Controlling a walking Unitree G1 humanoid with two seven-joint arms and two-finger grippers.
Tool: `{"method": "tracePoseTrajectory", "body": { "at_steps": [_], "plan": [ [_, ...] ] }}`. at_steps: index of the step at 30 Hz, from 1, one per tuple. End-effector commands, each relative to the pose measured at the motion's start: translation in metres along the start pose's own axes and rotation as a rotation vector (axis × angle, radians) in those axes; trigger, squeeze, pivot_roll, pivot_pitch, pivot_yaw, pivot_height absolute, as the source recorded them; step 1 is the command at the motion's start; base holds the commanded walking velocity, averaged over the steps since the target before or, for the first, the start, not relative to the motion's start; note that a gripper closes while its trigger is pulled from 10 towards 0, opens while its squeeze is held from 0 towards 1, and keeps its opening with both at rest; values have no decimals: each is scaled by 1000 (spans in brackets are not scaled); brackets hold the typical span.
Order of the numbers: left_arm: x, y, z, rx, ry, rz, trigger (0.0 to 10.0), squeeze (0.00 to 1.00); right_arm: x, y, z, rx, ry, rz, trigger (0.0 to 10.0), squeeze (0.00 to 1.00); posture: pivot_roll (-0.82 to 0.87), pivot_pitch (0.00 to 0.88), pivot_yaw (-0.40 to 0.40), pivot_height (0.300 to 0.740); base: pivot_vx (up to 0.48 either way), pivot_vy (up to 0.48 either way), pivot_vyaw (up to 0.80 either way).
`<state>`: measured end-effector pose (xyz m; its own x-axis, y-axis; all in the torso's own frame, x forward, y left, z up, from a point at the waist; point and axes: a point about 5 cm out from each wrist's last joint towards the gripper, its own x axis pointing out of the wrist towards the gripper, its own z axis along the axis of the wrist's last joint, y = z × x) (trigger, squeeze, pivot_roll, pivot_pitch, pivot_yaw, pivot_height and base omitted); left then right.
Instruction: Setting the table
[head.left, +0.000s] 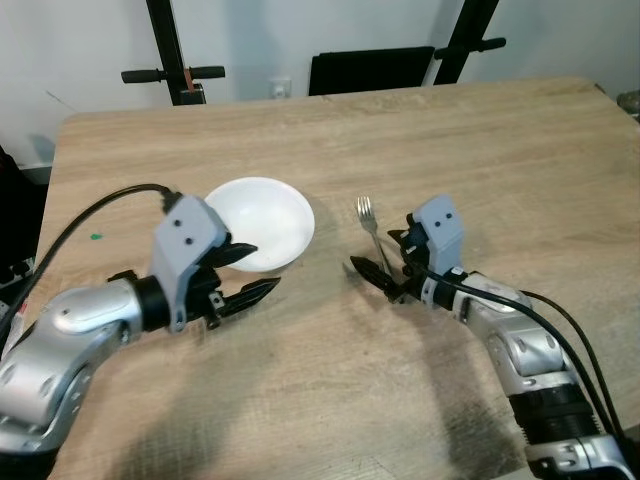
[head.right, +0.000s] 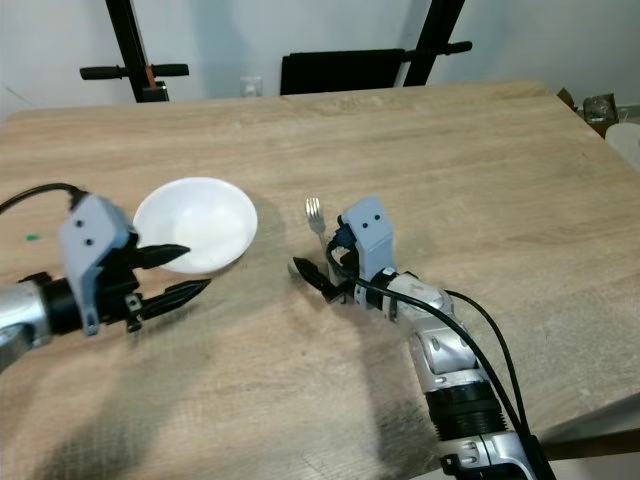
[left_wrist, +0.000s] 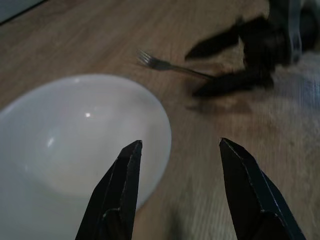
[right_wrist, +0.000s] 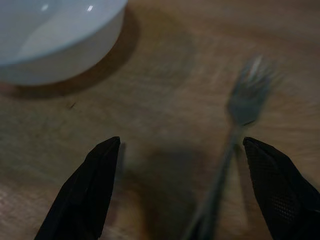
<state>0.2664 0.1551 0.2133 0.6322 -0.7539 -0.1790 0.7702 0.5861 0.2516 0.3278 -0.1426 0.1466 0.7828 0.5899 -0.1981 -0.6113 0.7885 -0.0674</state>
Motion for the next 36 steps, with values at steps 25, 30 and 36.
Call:
{"method": "tracePoseTrajectory", "body": {
  "at_steps": [25,30,36],
  "plan": [
    [12,-3,-7,16,9,-54,10000,0,15,15,-52,142,204,45,0,0,-89,110,35,740,0,0,0],
    [12,-3,-7,14,8,-53,10000,0,16,12,-45,138,168,39,0,0,-89,110,36,740,0,0,0],
    [12,0,-6,17,2,-41,10000,0,19,11,-31,140,107,42,0,0,-91,111,40,740,0,0,0]
  ]
}}
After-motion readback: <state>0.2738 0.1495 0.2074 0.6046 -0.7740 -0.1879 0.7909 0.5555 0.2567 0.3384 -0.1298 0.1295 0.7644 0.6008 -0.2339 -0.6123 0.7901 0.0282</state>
